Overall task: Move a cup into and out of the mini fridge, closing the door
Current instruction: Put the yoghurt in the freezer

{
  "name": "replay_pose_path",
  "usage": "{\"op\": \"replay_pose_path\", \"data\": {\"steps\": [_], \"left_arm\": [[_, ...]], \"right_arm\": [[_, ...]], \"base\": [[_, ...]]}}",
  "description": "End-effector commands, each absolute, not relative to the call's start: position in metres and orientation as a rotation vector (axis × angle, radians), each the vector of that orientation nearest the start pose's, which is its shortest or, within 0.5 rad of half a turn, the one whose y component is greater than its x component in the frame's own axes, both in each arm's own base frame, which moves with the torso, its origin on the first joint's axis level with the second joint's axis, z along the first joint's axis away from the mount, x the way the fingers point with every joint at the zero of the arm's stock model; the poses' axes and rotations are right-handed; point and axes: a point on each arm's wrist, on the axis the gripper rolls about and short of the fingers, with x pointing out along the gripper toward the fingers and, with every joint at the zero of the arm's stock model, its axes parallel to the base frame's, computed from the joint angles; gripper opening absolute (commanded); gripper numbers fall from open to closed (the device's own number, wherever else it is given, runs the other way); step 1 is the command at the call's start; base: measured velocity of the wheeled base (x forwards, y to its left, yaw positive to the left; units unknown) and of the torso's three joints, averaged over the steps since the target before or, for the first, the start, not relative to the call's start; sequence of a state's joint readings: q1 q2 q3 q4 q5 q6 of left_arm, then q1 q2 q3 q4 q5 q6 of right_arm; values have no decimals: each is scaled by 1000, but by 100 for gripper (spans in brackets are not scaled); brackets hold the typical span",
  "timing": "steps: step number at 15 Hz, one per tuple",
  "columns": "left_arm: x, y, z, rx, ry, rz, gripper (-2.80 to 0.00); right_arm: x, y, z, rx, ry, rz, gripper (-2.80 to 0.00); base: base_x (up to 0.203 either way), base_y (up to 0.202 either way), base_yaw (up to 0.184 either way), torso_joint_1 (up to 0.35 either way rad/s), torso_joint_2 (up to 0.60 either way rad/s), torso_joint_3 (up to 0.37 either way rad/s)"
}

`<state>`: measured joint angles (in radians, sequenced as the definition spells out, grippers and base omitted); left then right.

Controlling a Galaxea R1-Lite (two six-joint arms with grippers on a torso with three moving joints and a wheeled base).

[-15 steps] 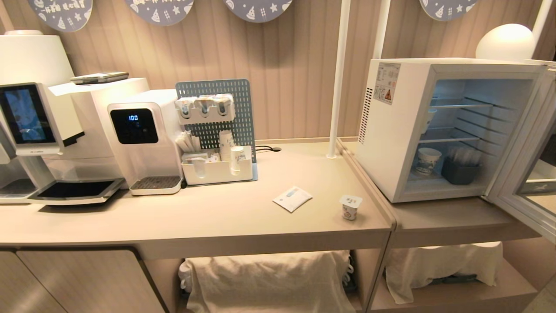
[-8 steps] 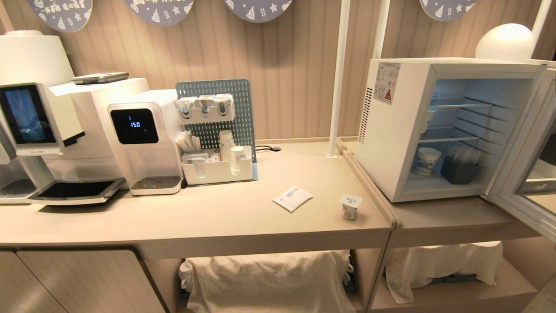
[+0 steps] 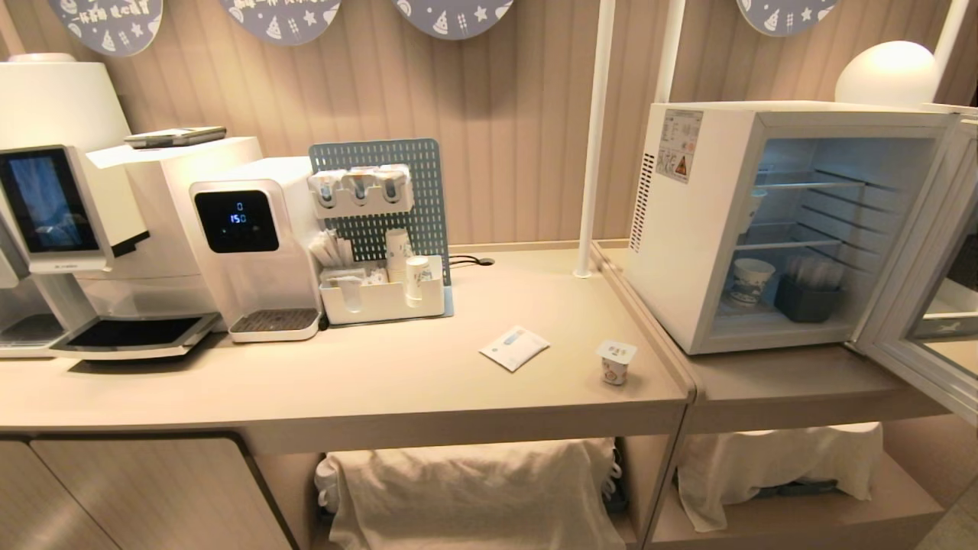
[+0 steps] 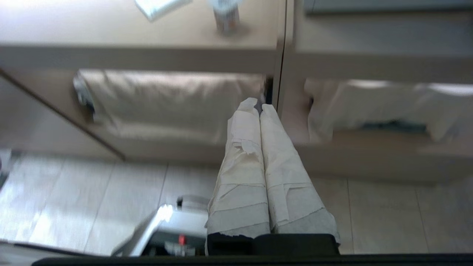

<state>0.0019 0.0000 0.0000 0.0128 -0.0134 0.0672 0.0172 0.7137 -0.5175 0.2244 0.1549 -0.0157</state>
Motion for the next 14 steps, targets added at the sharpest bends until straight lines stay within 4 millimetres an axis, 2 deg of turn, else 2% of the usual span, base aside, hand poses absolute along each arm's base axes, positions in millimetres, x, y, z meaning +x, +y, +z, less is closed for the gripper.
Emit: {"op": "replay_pose_path", "data": {"steps": [1,4,7,10,14], "left_arm": [[-23,0,74,67,14,-11,-280],[-23,0,74,67,15,-13,-280],[-23,0,74,64,17,-11,-280],[-23,0,74,50,16,-11,-280],[-23,0,74,40,17,-9,-280]], "right_arm": [[112,6,182,14,680,188,-280],[164,13,152,-15,896,268,-280],[210,24,112,-23,973,352,-280],[252,43,66,-34,976,411,-280],[302,74,9,-10,883,403,-280]], "base": [[0,0,0,0,0,0],[0,0,0,0,0,0],[0,0,0,0,0,0],[0,0,0,0,0,0],[0,0,0,0,0,0]]}}
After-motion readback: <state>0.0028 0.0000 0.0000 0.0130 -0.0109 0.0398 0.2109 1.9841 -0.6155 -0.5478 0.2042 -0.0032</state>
